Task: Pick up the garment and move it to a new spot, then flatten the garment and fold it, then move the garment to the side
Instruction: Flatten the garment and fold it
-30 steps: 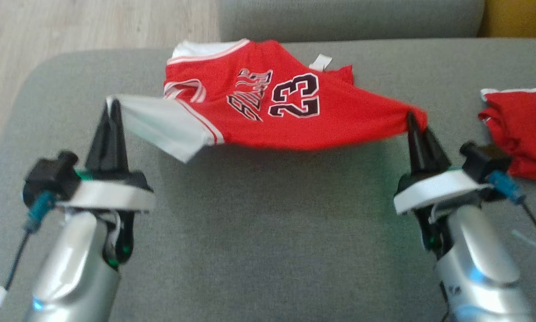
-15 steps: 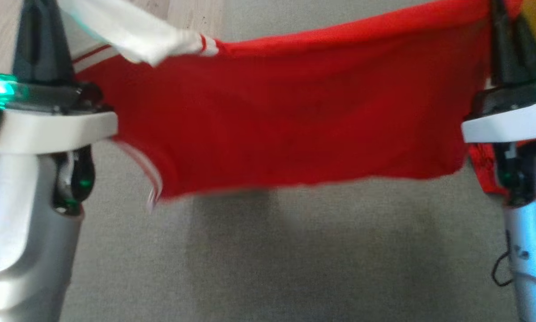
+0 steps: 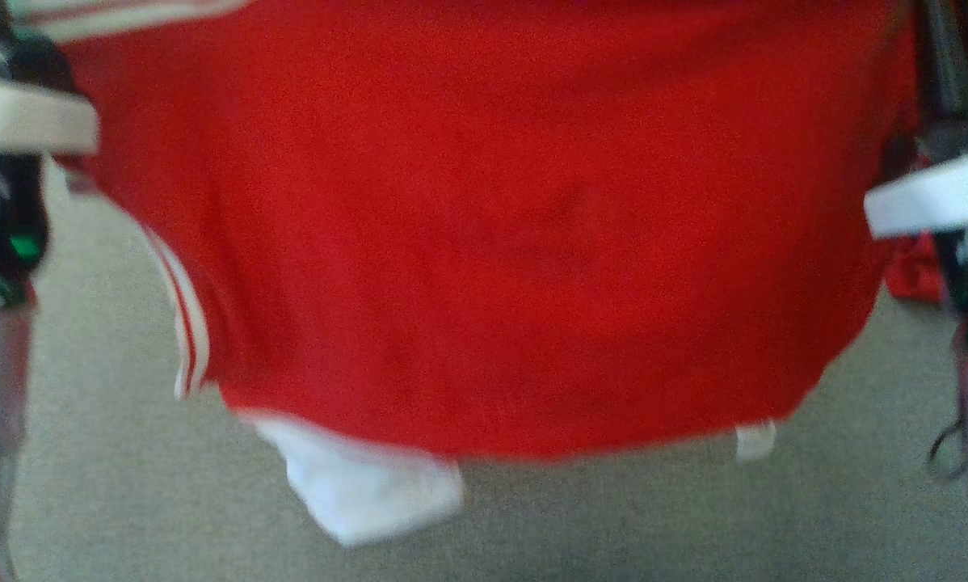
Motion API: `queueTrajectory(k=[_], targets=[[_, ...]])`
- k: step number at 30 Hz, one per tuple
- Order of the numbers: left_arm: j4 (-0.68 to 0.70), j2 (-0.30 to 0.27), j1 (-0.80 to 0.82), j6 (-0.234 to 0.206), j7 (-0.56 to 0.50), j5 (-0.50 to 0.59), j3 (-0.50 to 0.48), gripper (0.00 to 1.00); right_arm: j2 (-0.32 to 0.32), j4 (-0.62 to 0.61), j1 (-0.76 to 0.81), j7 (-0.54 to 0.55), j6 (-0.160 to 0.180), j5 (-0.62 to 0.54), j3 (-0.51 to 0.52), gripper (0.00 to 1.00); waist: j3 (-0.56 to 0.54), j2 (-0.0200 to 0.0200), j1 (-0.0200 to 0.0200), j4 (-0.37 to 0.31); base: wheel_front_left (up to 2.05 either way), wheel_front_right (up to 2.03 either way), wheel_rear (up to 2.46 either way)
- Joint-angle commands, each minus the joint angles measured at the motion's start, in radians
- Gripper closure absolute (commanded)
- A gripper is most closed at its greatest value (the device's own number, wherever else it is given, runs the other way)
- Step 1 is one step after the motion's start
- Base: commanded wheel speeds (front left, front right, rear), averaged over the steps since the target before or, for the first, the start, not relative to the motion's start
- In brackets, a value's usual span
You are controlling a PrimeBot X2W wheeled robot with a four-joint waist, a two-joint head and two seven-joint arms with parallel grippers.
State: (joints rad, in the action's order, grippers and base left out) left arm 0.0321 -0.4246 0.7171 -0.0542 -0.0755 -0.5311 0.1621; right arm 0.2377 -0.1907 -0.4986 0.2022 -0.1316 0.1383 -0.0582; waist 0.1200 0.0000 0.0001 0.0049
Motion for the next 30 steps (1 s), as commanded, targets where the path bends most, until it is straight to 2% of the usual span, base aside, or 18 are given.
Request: queueTrajectory(k=[1, 5, 6, 7, 11, 15, 18, 22, 26, 30], targets=[[-0.041, -0.061, 0.133, 0.012, 0.001, 0.017, -0.039, 1.00, 0.042, 0.029, -0.149, -0.017, 0.001, -0.031, -0.046, 1.00, 0.127, 0.0000, -0.0001, -0.028, 0.00, 0.00, 0.00], [-0.252, -0.078, 0.339, 0.035, 0.057, 0.074, -0.022, 1.00, 0.045, 0.264, -0.398, -0.084, 0.001, -0.050, -0.107, 1.00, 0.224, 0.0000, -0.0001, -0.037, 0.00, 0.00, 0.00], [-0.252, -0.078, 0.339, 0.035, 0.057, 0.074, -0.022, 1.00, 0.045, 0.264, -0.398, -0.084, 0.001, -0.050, -0.107, 1.00, 0.224, 0.0000, -0.0001, -0.037, 0.00, 0.00, 0.00], [-0.308, -0.074, 0.397, 0.037, 0.080, 0.084, -0.020, 1.00, 0.041, 0.328, -0.464, -0.106, 0.001, -0.061, -0.118, 1.00, 0.240, 0.0000, -0.0001, -0.035, 0.00, 0.00, 0.00], [-0.494, -0.077, 0.618, 0.039, 0.204, 0.153, -0.005, 1.00, -0.004, 0.564, -0.696, -0.213, 0.001, -0.107, -0.111, 1.00, 0.284, 0.0000, -0.0001, -0.032, 0.00, 0.00, 0.00], [-0.645, -0.048, 0.736, 0.057, 0.297, 0.185, 0.021, 1.00, -0.037, 0.757, -0.811, -0.321, 0.001, -0.183, -0.091, 1.00, 0.291, 0.0000, -0.0001, -0.016, 0.00, 0.00, 0.00], [-0.731, -0.021, 0.737, 0.089, 0.321, 0.192, 0.046, 1.00, -0.053, 0.889, -0.815, -0.372, 0.001, -0.234, -0.106, 1.00, 0.282, 0.0000, -0.0001, 0.001, 0.00, 0.00, 0.00], [-0.813, 0.016, 0.653, 0.122, 0.334, 0.205, 0.084, 1.00, -0.057, 1.042, -0.764, -0.396, 0.001, -0.261, -0.126, 1.00, 0.269, 0.0000, -0.0001, 0.030, 0.00, 0.00, 0.00], [-0.864, 0.060, 0.509, 0.151, 0.337, 0.195, 0.112, 1.00, -0.047, 1.183, -0.673, -0.391, 0.001, -0.264, -0.135, 1.00, 0.239, 0.0000, -0.0001, 0.056, 0.00, 0.00, 0.00], [-0.860, 0.070, 0.342, 0.169, 0.337, 0.214, 0.163, 1.00, -0.025, 1.292, -0.579, -0.394, 0.001, -0.252, -0.186, 1.00, 0.204, 0.0000, -0.0001, 0.079, 0.00, 0.00, 0.00]])
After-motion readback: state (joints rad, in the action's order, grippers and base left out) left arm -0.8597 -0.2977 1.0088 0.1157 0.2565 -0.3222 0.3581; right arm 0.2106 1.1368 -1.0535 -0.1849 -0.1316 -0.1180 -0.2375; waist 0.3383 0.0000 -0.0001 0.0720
